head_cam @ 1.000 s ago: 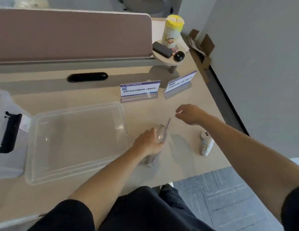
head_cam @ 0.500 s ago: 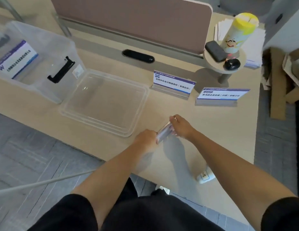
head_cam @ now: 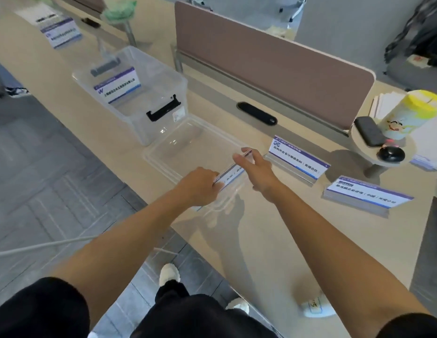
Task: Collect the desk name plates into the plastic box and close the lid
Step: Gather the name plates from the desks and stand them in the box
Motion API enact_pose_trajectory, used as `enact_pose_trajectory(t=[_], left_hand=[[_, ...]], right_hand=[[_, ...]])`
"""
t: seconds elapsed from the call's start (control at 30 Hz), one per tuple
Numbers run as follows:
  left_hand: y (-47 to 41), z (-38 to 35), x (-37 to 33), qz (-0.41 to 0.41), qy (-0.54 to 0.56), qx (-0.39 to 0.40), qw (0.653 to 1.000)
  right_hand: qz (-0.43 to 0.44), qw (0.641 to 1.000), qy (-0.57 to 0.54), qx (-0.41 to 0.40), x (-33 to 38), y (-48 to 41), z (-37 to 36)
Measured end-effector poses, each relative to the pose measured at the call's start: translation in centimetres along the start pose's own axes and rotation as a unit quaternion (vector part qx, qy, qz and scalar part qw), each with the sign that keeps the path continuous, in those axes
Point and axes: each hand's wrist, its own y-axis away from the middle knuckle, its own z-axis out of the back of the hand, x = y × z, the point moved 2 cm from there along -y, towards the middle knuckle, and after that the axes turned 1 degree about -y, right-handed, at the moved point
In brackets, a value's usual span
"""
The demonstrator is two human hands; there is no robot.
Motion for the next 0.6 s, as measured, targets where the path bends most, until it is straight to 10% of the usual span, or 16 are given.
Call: enact_pose_trajectory(t=[0.33,0.47,0.6], left_hand=[[2.1,7.9,12.9,-0.052,0.071,-0.137,0.987],[3.0,10.3,20.4,-0.062,0.286,-0.063,0.954],[3.2,11.2,25.7,-0.115,0.28,-0.049,0.952]], right_hand=[[0.083,0.992,-0.092,-0.006,12.0,-2.9,-10.8],[0.121,0.991,-0.041,-0.038,16.8,-4.8,-14.8],[0.107,0.991,-0.077,-0.024,20.6,-6.3,-17.3]])
